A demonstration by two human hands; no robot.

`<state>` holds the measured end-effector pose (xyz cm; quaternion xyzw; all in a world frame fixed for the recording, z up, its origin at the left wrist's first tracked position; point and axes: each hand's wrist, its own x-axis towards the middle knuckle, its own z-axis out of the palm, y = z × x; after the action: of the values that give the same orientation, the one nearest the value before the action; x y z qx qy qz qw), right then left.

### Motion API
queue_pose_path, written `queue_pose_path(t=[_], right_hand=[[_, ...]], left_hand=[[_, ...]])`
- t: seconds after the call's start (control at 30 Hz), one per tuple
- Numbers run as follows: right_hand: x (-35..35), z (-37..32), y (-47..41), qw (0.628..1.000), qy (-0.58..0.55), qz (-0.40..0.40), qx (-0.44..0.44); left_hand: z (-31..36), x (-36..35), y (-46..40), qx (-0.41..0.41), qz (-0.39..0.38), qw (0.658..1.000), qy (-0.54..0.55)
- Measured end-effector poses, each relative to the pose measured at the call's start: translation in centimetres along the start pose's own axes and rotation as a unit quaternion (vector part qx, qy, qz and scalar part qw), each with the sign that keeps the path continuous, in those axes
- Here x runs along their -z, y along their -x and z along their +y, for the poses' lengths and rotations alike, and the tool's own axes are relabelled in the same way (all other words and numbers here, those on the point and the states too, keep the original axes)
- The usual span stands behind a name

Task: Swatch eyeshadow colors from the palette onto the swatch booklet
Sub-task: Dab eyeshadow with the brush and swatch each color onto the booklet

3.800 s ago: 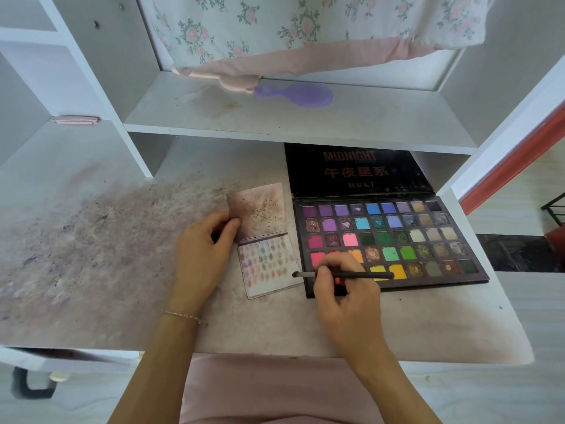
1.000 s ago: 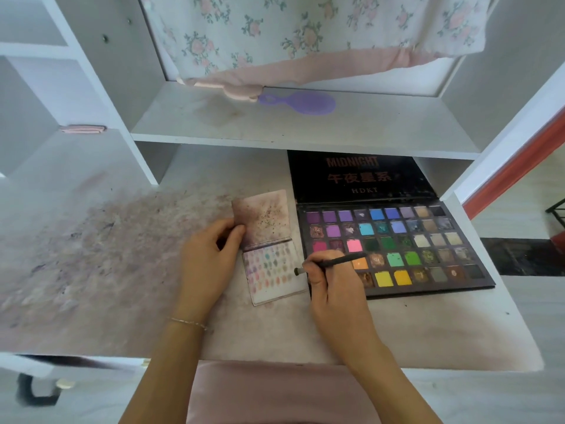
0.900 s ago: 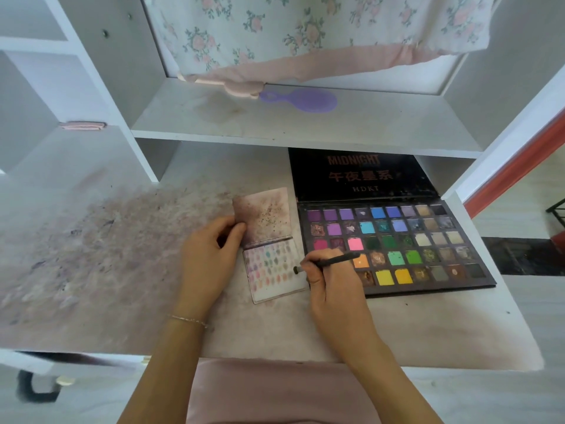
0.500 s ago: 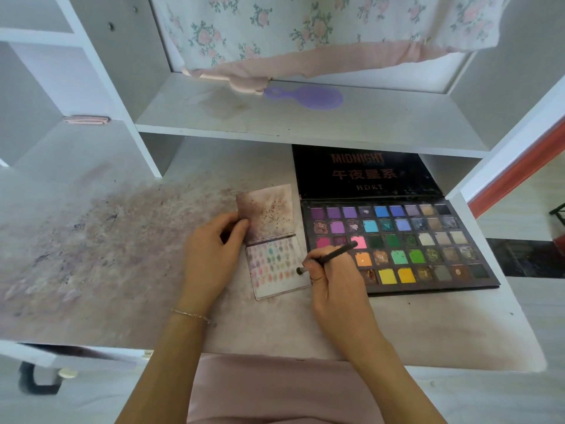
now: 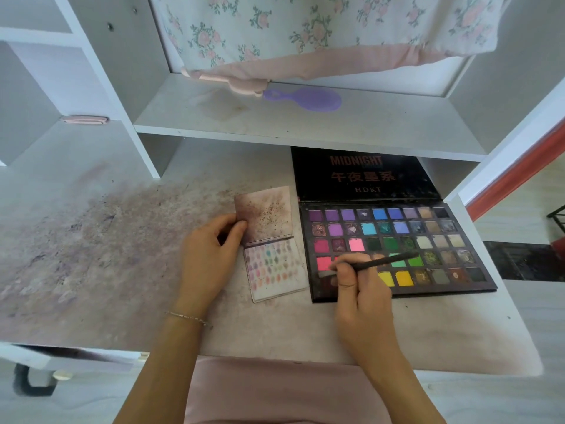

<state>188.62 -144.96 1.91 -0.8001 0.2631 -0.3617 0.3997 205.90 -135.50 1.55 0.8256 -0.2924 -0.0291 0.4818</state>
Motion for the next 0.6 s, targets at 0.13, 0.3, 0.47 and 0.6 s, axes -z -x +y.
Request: queue_pose_path(t=[0.13, 0.3, 0.47, 0.6], right_hand=[[2.1, 1.2, 0.0, 0.998, 0.023, 0.056, -0.031], [5.1, 2.8, 0.0, 0.989, 0.031, 0.120, -0.075], [8.2, 3.8, 0.0, 0.972, 0.053, 0.197, -0.117], [10.5, 4.9, 0.0, 0.951, 0.103, 0.256, -0.140]], left_hand=[[0.1, -0.1, 0.0, -0.001, 0.004, 1.000, -0.003], [0.1, 0.0, 0.1, 0.004, 0.000, 1.000, -0.003], [-0.1, -0.1, 0.1, 0.009, 0.000, 1.000, -0.007], [-0.4, -0.1, 0.0, 0.002, 0.001, 1.000, -0.017]])
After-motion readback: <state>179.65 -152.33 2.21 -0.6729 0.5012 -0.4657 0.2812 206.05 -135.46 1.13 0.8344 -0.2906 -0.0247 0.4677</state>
